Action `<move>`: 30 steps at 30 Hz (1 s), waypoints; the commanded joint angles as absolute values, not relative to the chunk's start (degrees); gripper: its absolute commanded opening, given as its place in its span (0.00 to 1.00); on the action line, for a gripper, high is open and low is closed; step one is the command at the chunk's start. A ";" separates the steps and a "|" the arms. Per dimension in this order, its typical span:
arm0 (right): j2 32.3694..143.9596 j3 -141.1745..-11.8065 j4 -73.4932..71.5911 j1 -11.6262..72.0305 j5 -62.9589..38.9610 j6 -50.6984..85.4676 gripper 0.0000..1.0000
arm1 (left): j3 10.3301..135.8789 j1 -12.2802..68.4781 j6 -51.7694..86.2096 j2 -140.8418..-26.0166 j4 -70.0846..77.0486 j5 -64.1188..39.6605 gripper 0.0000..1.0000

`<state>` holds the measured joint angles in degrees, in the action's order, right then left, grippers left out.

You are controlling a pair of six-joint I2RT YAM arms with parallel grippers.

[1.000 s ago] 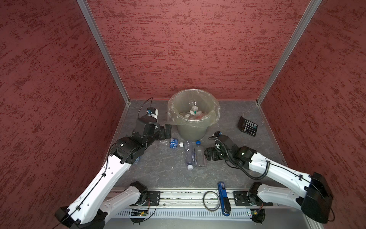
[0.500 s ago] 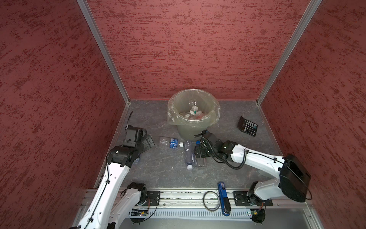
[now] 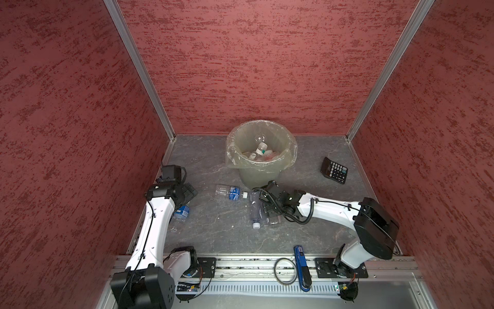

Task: Throw the plastic bottles in the bin
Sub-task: Pick up the plastic bottle from the center of the table.

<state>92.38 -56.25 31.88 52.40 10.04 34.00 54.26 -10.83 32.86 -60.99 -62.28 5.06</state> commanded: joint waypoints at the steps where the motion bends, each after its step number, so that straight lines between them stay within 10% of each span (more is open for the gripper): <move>1: 92.28 -57.46 35.51 52.31 14.70 34.29 0.77 | 53.74 -14.24 30.27 -60.88 -59.58 -0.47 1.00; 20: 93.83 -55.37 31.20 48.87 10.25 30.90 0.74 | 41.83 -1.67 42.18 -58.02 -44.27 -17.57 1.00; 30: 83.79 -51.64 33.33 48.87 12.21 30.91 0.55 | 43.02 0.06 41.32 -56.43 -46.21 -14.61 0.99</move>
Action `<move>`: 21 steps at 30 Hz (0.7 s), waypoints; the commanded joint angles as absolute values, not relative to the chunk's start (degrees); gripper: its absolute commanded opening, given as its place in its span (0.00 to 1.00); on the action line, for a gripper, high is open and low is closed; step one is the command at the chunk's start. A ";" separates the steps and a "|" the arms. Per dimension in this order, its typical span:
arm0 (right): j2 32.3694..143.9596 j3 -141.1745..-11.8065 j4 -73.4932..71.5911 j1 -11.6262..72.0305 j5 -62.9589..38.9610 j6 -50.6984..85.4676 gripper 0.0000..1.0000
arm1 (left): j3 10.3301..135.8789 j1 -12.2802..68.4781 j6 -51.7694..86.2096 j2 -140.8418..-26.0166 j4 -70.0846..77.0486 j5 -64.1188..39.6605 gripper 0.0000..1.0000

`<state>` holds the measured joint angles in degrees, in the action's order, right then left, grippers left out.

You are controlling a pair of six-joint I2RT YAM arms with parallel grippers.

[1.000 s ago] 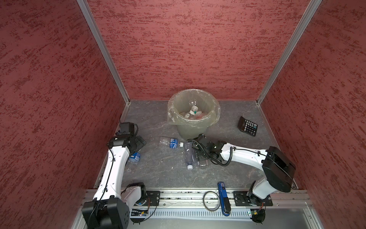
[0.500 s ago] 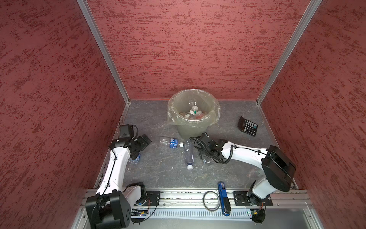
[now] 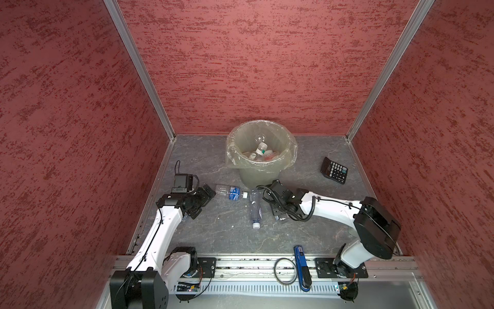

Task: Throw the plastic bottles in the bin
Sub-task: Pick up the plastic bottle from the center of the table, then throw the plastic bottle into the trash bin.

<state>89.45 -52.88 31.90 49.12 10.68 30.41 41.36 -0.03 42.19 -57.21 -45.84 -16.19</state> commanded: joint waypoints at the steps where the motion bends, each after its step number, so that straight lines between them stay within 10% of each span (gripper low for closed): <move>1: 80.66 -51.23 33.78 48.82 12.39 30.92 0.55 | 43.39 0.06 40.54 -56.47 -46.71 -14.26 0.99; 21: 33.97 -56.23 39.05 49.97 20.90 27.19 0.56 | 44.84 2.22 33.57 -54.91 -47.23 -15.16 0.99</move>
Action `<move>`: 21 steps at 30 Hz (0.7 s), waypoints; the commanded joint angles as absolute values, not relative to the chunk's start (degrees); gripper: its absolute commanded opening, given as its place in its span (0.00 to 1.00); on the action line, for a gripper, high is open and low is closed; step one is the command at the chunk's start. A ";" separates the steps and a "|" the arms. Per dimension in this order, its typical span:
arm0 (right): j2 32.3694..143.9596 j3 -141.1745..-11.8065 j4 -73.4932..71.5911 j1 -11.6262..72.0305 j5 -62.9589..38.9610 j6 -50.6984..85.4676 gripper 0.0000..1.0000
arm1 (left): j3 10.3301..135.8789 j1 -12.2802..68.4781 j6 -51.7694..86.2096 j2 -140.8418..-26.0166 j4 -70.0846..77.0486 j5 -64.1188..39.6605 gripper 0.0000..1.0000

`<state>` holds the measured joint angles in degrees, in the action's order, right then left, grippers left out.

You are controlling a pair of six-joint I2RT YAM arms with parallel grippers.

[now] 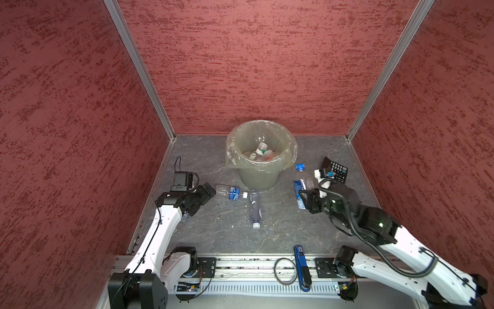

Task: Throw the plastic bottles in the bin
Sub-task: Throw the plastic bottle into the trash bin.

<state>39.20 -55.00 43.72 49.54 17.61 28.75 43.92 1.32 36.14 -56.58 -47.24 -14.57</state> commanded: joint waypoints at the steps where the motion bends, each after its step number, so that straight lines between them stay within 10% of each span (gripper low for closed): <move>1: 33.49 -57.33 38.42 49.92 21.94 26.40 0.56 | 44.83 2.67 32.96 -54.48 -46.78 -16.19 0.99; 21: 63.20 -90.24 30.02 49.77 28.37 10.53 0.56 | 44.30 7.67 31.10 -51.50 -44.97 -18.14 0.99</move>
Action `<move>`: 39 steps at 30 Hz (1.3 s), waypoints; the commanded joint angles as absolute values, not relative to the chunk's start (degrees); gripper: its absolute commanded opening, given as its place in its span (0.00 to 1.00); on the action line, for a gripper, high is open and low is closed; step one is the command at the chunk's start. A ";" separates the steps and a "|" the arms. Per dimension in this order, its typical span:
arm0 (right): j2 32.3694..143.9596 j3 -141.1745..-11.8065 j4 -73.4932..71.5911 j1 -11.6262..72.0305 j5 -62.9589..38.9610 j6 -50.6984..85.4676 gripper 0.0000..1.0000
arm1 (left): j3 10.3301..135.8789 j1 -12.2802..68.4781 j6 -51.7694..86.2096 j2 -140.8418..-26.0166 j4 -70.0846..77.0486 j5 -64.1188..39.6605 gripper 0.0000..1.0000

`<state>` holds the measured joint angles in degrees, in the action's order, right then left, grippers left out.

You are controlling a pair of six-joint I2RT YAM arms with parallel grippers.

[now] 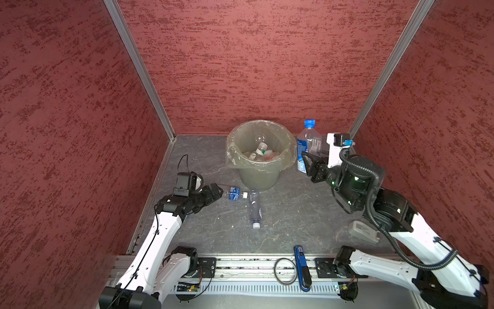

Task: Throw the plastic bottles in the bin
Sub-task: Throw the plastic bottle into the trash bin, then pick up the plastic bottle from the middle-left of the table.

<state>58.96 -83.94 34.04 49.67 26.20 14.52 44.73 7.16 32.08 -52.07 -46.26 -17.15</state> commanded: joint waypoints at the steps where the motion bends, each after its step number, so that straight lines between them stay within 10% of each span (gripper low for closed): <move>1: 67.02 -94.35 30.02 49.47 28.64 9.34 0.57 | 43.89 7.86 31.28 -51.51 -44.56 -18.19 0.99; 7: 95.94 -127.77 40.84 43.21 27.49 6.45 0.98 | 43.36 8.26 31.99 -50.94 -44.43 -18.60 1.00; 13: 104.88 -137.56 42.80 40.70 28.04 6.62 0.99 | 43.21 8.39 32.10 -46.88 -46.90 -17.59 0.99; 39: 61.47 -80.69 41.46 40.78 26.53 17.15 0.99 | 42.49 15.51 58.19 -63.36 -31.76 -11.67 1.00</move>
